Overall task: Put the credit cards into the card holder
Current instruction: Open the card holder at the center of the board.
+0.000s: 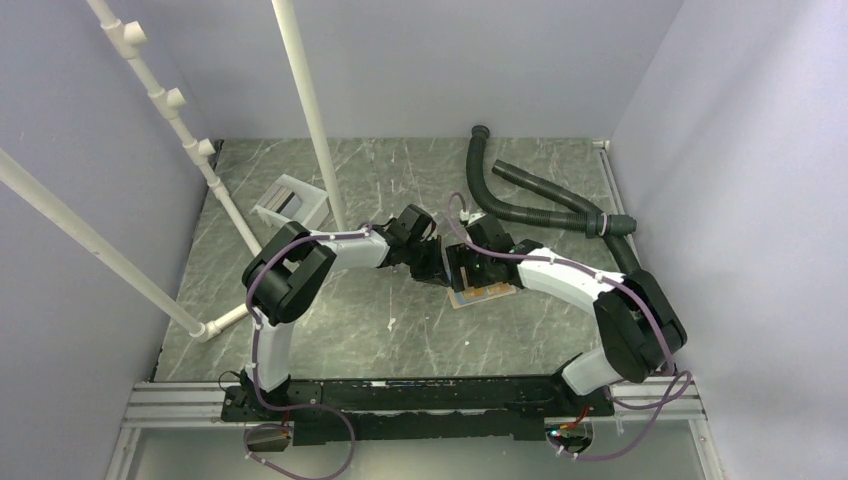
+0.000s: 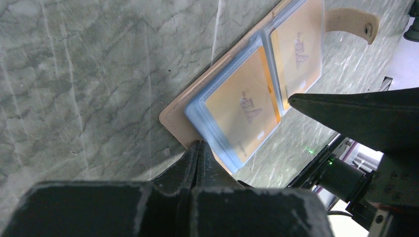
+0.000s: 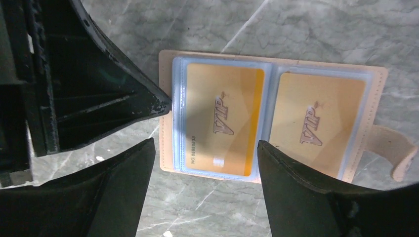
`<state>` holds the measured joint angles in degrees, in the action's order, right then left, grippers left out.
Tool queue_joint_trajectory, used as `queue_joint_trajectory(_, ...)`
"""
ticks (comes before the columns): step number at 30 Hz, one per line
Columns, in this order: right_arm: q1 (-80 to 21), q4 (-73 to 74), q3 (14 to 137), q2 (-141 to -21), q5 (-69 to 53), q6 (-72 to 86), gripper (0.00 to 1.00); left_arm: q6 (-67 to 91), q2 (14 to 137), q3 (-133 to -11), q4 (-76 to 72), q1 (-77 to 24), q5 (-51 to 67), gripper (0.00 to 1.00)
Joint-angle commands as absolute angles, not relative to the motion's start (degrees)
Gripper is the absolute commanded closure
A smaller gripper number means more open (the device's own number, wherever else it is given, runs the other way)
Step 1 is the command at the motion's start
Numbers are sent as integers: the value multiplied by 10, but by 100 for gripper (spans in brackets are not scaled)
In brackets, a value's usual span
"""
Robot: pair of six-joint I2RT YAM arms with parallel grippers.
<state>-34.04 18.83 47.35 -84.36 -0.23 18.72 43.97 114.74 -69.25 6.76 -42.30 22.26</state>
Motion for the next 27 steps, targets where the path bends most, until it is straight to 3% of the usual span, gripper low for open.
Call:
queue_joint_trajectory(1, -358, 149, 472, -850, 32, 159, 22, 422, 1170, -679, 121, -419, 185, 100)
queue_joint_trajectory(6, -382, 170, 483, -877, 106, 166, 21, 427, 1172, -673, 110, -419, 192, 100)
queue_joint_trajectory(10, -391, 190, 491, -890, 156, 178, 30, 427, 1169, -670, 111, -418, 190, 100)
queue_joint_trajectory(18, -398, 210, 501, -880, 195, 190, 33, 426, 1166, -666, 111, -419, 187, 100)
queue_joint_trajectory(27, -388, 215, 497, -849, 190, 204, 29, 426, 1165, -664, 109, -419, 187, 100)
